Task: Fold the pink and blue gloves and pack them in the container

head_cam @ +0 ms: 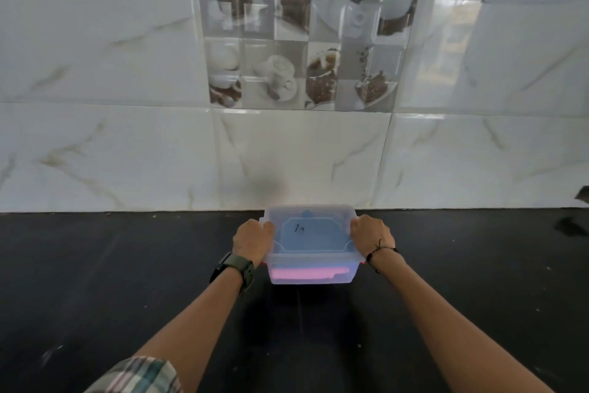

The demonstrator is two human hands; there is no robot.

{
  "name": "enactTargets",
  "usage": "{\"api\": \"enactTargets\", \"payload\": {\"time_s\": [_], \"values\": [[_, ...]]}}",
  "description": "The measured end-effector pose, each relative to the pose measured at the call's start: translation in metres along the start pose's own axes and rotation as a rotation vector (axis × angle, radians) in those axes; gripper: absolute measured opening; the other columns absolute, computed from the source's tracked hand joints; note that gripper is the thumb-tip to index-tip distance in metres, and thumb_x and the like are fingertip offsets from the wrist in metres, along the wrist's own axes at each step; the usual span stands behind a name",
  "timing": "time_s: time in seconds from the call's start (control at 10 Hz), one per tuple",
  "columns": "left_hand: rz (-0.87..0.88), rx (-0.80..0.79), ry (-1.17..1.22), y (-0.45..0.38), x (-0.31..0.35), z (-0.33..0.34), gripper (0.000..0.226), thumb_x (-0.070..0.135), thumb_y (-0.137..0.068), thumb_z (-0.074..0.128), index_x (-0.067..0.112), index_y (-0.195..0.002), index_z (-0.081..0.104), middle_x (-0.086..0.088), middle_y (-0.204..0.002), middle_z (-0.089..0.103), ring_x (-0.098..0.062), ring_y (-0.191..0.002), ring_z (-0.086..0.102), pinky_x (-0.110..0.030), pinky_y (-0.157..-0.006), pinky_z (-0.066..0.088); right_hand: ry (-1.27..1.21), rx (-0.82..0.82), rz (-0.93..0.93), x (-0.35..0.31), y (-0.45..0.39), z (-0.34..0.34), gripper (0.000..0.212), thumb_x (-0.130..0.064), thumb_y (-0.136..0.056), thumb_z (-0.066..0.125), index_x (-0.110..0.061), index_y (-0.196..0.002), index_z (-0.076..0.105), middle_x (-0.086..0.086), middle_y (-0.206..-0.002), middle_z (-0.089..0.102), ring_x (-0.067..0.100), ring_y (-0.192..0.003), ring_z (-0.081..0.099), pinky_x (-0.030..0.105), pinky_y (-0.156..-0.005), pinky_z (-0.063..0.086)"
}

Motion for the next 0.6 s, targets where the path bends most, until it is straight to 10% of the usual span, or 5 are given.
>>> {"api": "enactTargets", "payload": {"time_s": [0.4,0.6], "values": [[-0.102,-0.01,-0.002,-0.004,-0.009,0.034,0.025,0.03,-0.092,0.04,0.009,-0.082,0.049,-0.004,-0.078,0.052,-0.017,-0.066,0.051,-0.027,-0.059,0.04,-0.03,-0.075,0.024,0.025,-0.033,0.036,0.036,-0.02,-0.093,0.03,-0.001,-0.095,0.061,0.015,-0.086,0.059,0.029,-0.074,0.052,0.032,-0.068,0.042],[0.045,0.013,-0.258,-0.001,0.01,0.016,0.03,0.021,-0.096,0.036,0.004,-0.111,0.056,-0.012,-0.112,0.057,-0.028,-0.103,0.055,-0.036,-0.081,0.047,0.124,-0.016,-0.115,0.014,-0.028,0.021,0.036,-0.029,-0.098,0.028,-0.005,-0.112,0.05,0.019,-0.123,0.054,0.034,-0.111,0.048,0.041,-0.094,0.04]]}}
Point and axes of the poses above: each hand's wrist, its own y-axis away from the middle knuckle, its own z-axis out of the palm, x = y × z, the point moved 4 cm from there along -y, towards the middle knuckle
